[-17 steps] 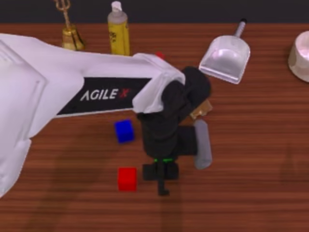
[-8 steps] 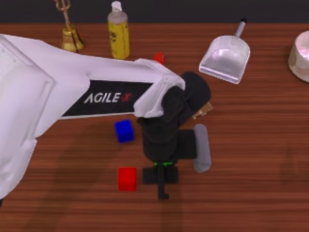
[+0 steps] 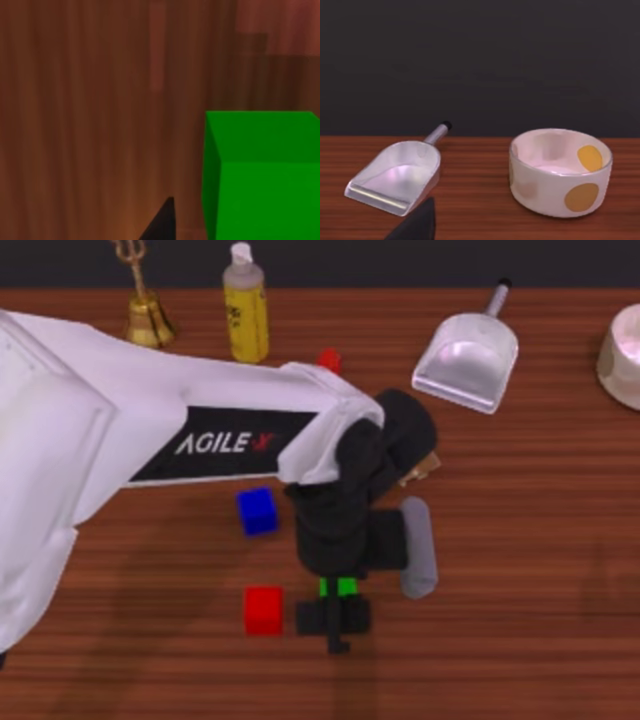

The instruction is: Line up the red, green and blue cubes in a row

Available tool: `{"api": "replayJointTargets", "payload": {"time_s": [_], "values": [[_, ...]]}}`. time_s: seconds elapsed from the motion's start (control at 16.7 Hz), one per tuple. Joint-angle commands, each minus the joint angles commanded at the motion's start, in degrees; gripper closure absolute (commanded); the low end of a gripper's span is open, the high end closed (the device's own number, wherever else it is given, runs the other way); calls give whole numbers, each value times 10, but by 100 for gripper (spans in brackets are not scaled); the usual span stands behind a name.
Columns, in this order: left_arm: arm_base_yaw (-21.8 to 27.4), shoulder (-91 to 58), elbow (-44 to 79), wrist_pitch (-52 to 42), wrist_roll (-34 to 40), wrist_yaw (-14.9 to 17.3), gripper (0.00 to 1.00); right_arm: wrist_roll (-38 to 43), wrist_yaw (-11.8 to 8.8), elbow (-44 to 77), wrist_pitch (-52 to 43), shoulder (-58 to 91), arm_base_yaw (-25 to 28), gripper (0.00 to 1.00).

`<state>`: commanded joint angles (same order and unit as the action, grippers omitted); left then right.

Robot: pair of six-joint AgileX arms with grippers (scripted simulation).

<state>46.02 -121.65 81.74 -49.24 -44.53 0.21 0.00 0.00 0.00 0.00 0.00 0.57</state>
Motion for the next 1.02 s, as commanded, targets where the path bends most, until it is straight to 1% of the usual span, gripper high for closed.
{"api": "replayJointTargets", "payload": {"time_s": [0.06,0.12,0.66,0.78,1.02], "values": [[0,0,0,0,0,0,2,0,0,0,0,0,0,0],[0,0,0,0,0,0,0,0,0,0,0,0,0,0],[-1,1,2,-2,0,0,0,0,0,0,0,0,0,0],[-3,8,16,-23,0,0,0,0,0,0,0,0,0,0],[-9,35,62,-102,1,0,0,0,0,0,0,0,0,0]]}}
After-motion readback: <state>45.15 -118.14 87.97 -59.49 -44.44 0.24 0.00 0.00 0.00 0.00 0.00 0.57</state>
